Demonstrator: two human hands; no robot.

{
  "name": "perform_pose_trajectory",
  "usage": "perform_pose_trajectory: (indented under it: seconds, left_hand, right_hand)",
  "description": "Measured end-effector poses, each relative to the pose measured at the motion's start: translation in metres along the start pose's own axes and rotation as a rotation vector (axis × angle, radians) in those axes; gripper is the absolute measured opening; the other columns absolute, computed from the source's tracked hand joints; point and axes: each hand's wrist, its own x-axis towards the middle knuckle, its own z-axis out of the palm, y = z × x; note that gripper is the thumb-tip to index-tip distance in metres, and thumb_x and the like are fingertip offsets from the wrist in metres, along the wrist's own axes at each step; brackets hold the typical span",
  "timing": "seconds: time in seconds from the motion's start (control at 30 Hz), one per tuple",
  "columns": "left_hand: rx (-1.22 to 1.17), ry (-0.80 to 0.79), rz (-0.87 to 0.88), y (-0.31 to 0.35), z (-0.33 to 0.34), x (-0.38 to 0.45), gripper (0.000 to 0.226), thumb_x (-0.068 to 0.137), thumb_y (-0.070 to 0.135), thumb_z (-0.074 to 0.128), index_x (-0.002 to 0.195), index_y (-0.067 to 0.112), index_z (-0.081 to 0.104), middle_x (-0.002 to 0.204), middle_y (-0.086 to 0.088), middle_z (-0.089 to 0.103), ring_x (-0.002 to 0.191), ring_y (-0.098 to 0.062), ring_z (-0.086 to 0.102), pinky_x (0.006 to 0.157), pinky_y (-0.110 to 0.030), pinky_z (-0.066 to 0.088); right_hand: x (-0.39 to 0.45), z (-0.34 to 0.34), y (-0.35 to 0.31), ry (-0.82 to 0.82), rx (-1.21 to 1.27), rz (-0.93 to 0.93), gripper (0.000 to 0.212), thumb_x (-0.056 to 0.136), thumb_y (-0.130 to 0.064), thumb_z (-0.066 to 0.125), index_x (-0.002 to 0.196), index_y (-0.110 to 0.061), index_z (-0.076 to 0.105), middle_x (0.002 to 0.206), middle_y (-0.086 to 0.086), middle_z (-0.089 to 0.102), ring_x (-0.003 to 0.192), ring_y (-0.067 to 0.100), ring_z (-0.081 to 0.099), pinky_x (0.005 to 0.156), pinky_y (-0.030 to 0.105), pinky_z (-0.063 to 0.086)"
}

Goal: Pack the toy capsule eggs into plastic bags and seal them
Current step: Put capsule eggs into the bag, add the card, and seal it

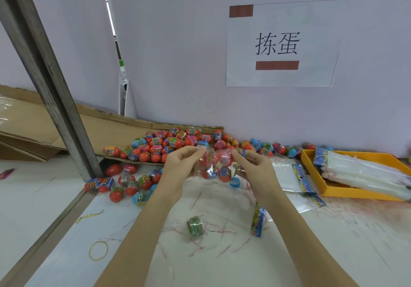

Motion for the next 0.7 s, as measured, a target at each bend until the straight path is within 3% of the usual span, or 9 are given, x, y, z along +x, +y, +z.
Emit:
perform_pose_trajectory:
  seconds: [0.2, 0.37, 0.43, 0.5, 0.57, 0.7]
  left_hand:
    - [-0.059, 0.042, 0.014, 0.001, -0.001, 0.0, 0.007, 0.093, 0.022, 0.079, 0.096, 0.018, 0.084, 0.095, -0.005, 0.08, 0.09, -0.022, 0.074, 0.089, -0.039, 0.064]
    - [0.035, -0.031, -0.007, 0.001, -0.001, 0.001, 0.013, 0.098, 0.023, 0.072, 0.104, 0.016, 0.081, 0.105, -0.007, 0.079, 0.111, -0.033, 0.07, 0.102, -0.051, 0.055]
    - [0.066, -0.074, 0.008, 0.001, 0.002, -0.002, 0.013, 0.097, 0.029, 0.072, 0.098, 0.02, 0.082, 0.102, -0.004, 0.079, 0.106, -0.03, 0.072, 0.097, -0.044, 0.058]
    - [0.084, -0.055, 0.048, 0.001, 0.004, -0.003, 0.014, 0.095, 0.033, 0.075, 0.087, 0.024, 0.081, 0.092, -0.002, 0.079, 0.09, -0.022, 0.073, 0.085, -0.036, 0.062]
    - [0.079, 0.009, 0.073, 0.001, 0.003, -0.002, 0.017, 0.094, 0.035, 0.076, 0.081, 0.025, 0.08, 0.087, -0.004, 0.077, 0.081, -0.017, 0.071, 0.079, -0.035, 0.063]
    - [0.032, 0.021, 0.06, 0.003, -0.001, -0.001, 0.023, 0.09, 0.04, 0.077, 0.089, 0.017, 0.081, 0.092, -0.012, 0.077, 0.082, -0.021, 0.071, 0.074, -0.034, 0.063]
  right_hand:
    - [-0.001, 0.002, 0.001, 0.099, 0.05, -0.126, 0.03, 0.097, -0.031, 0.071, 0.082, -0.005, 0.067, 0.077, 0.014, 0.06, 0.077, 0.021, 0.054, 0.083, 0.034, 0.053]
    - [-0.001, 0.008, 0.002, 0.08, 0.118, -0.092, 0.025, 0.099, -0.029, 0.066, 0.093, -0.005, 0.069, 0.088, 0.007, 0.077, 0.094, 0.028, 0.074, 0.094, 0.046, 0.059]
    - [0.0, 0.007, 0.003, 0.065, 0.121, -0.075, 0.024, 0.1, -0.029, 0.065, 0.097, -0.006, 0.071, 0.092, 0.007, 0.078, 0.097, 0.031, 0.075, 0.094, 0.05, 0.059]
    - [0.0, 0.006, 0.003, 0.066, 0.056, -0.101, 0.024, 0.1, -0.032, 0.064, 0.093, -0.011, 0.071, 0.084, 0.001, 0.077, 0.086, 0.021, 0.074, 0.088, 0.046, 0.061]
    - [-0.001, 0.006, 0.006, 0.103, -0.127, -0.235, 0.023, 0.102, -0.032, 0.062, 0.088, -0.016, 0.071, 0.075, -0.002, 0.071, 0.072, 0.018, 0.067, 0.073, 0.039, 0.059]
    - [-0.004, 0.007, 0.011, 0.145, -0.416, -0.567, 0.016, 0.105, -0.026, 0.055, 0.102, -0.018, 0.069, 0.073, -0.006, 0.062, 0.061, 0.013, 0.054, 0.056, 0.022, 0.044]
